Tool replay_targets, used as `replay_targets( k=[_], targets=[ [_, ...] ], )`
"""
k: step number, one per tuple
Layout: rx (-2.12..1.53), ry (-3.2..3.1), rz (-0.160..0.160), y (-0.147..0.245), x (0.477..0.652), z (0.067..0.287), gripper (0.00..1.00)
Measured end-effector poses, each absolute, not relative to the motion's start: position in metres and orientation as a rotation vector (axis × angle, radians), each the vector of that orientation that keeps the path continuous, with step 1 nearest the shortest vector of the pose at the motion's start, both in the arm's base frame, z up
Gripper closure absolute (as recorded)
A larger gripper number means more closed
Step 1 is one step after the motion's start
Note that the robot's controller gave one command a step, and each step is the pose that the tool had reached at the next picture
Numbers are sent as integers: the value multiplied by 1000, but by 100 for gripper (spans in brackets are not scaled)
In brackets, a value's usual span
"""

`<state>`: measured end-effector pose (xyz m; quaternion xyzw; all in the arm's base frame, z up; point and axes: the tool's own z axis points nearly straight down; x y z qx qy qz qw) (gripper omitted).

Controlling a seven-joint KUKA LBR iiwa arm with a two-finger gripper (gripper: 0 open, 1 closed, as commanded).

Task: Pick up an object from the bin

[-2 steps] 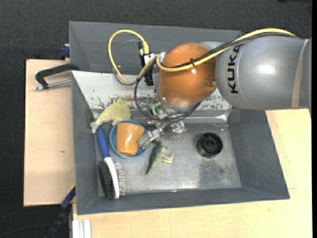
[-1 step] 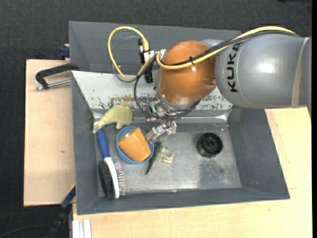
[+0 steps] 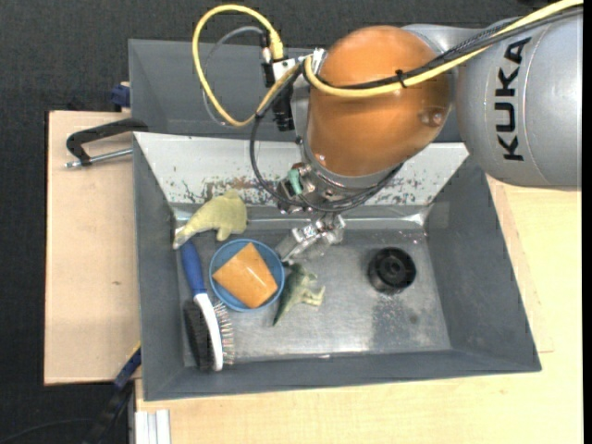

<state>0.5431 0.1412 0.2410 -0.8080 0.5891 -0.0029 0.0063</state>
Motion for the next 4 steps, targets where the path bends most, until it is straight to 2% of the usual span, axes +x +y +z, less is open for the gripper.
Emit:
replay_targets(
  k=[1, 2, 3, 4],
  targets=[
    [-2352, 2086, 10, 225, 529, 145, 100],
    [-2316, 2125, -1, 151, 553, 129, 100],
    [-2252, 2166, 0, 236, 572, 179, 100],
    [-2543, 1847, -1, 110, 562, 172, 100]
  ],
)
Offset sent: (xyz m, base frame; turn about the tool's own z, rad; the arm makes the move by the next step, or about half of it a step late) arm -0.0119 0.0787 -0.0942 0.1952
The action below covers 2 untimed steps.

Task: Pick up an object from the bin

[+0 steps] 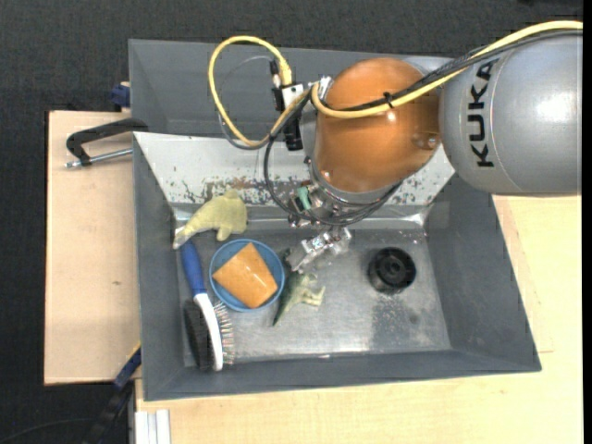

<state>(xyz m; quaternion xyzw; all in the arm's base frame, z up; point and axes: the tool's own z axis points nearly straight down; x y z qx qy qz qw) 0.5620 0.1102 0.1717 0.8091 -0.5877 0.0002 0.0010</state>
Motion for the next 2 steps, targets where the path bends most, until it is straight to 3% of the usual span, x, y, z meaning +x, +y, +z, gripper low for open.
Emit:
replay_targets(
  k=[1, 2],
  targets=[
    [2661, -1665, -10, 147, 513, 118, 100],
    [2701, -1635, 5, 228, 570, 154, 100]
  ],
)
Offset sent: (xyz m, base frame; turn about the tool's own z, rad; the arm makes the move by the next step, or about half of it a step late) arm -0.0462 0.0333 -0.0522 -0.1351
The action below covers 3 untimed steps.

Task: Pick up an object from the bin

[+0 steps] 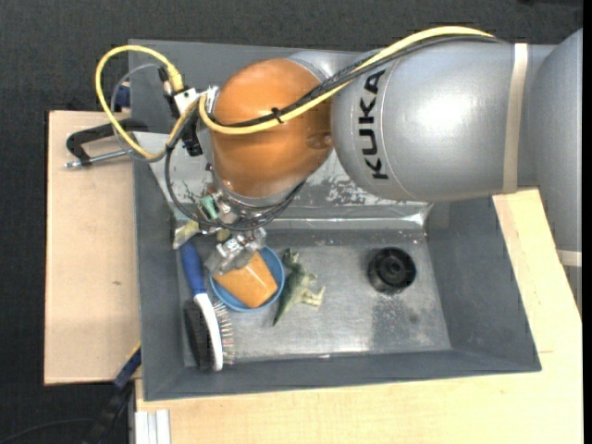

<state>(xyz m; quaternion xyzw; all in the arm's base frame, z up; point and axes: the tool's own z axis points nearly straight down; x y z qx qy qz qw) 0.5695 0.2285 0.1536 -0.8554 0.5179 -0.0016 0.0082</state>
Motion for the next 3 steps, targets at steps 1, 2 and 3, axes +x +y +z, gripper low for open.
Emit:
replay_targets(
  k=[1, 2, 3],
  targets=[
    [-2679, 1630, 1, 223, 568, 151, 0],
    [-2536, 1854, 3, 210, 559, 133, 0],
    [-2748, 1516, 0, 170, 591, 84, 0]
  ],
)
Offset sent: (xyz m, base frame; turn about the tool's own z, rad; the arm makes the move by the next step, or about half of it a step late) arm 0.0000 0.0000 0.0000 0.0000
